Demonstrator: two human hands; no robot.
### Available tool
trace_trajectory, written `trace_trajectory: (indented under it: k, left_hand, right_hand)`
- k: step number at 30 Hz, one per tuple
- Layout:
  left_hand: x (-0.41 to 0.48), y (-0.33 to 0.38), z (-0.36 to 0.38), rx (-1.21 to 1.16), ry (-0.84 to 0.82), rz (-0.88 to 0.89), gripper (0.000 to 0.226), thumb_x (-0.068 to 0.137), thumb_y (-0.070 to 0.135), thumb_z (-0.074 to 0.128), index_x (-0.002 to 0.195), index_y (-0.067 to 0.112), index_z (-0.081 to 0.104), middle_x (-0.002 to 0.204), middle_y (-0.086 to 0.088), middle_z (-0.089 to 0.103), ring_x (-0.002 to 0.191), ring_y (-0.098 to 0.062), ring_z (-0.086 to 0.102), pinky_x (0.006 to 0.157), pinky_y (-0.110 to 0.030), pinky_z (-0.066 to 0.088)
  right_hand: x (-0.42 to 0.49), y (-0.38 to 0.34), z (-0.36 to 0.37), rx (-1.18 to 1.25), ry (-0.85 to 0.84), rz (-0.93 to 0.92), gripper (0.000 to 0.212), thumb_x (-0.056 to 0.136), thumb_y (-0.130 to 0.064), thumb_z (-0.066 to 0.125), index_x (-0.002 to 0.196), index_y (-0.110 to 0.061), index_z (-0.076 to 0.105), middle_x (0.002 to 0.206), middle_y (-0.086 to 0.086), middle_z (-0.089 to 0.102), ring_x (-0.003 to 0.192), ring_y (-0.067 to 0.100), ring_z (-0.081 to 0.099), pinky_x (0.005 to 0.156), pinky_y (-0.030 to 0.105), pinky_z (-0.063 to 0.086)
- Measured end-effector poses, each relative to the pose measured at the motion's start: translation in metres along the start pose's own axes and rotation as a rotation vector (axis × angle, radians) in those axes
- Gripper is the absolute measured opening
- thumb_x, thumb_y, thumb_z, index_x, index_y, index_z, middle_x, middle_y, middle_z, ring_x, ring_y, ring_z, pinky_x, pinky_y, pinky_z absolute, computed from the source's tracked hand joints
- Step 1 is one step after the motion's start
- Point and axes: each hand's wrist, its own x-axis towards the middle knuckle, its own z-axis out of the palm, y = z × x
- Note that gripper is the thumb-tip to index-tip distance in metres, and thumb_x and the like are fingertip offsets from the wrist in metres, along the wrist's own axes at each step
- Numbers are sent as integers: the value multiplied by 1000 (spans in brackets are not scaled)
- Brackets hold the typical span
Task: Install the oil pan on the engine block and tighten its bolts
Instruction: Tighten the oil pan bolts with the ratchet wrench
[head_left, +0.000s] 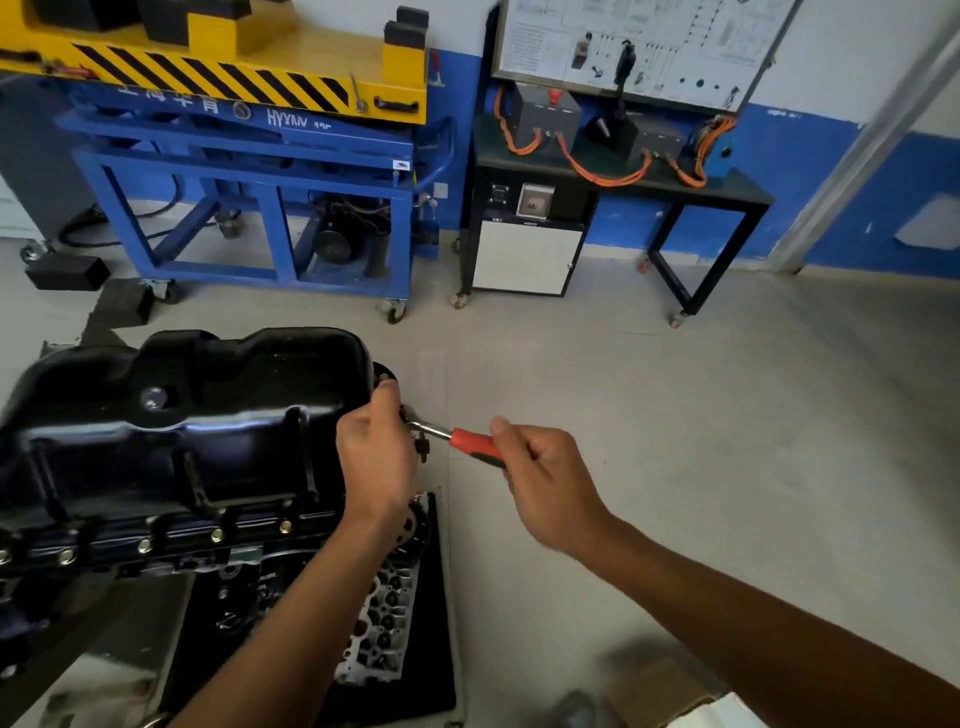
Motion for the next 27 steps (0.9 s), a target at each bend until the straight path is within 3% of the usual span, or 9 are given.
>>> trace_trajectory:
  k: [3,6,12,15,17,22,25,27]
  left_hand:
    - [0,2,1,20,-7,-14,64,100,29,50,37,29,37,40,15,29,37,-4,26,37,-17,27]
    - [2,4,-3,-3,-4,-58,50,100,30,51,53,22,38,44,12,32,41,-4,28,39,-18,28]
    - [1,-2,-19,3,-175,-32,43,85,44,49,48,23,44,48,5,34,45,-7,30,44,-18,30]
    - [3,-4,-22,42,-183,-50,46,83,48,50,41,28,49,45,8,37,44,-7,32,45,-19,32]
    - [4,-5,-22,45,-183,-75,46,81,52,52,41,30,51,47,9,40,45,-6,35,49,-21,34]
    - [-2,-5,-20,113,-372,-12,51,82,59,47,43,28,36,48,8,27,48,-13,20,50,-29,22]
    - [0,-2,-19,122,-442,21,52,89,53,44,44,28,32,47,9,25,47,-10,19,47,-22,21]
    - [1,-2,-22,178,-499,45,56,89,57,43,45,26,29,48,6,24,48,-13,18,47,-21,22]
  right_hand:
    - [-30,-5,13,39,-109,-3,46,100,-54,46,56,-41,53,48,-12,32,46,8,27,47,23,25]
    - [-39,-6,19,69,-187,33,51,93,-67,46,57,-31,45,48,-10,35,45,6,30,46,23,27]
    - [-21,6,2,92,-131,70,48,94,-59,42,55,-37,58,50,2,30,45,17,27,46,27,22]
    - [5,17,-5,17,-44,130,57,96,-53,41,49,-22,48,45,-2,33,41,14,31,45,26,26]
    - [32,20,-7,-31,20,137,56,100,-45,43,50,-21,43,43,-6,34,40,11,32,44,25,27]
    - [104,18,0,-147,128,119,53,101,-31,54,50,-20,47,47,-10,44,42,4,37,47,23,33]
    - [134,7,21,-155,116,69,48,99,-30,56,55,-11,58,55,1,56,50,9,47,54,27,40]
    - [145,-4,37,-122,85,22,50,98,-31,59,51,-13,54,46,-8,50,46,4,44,54,25,40]
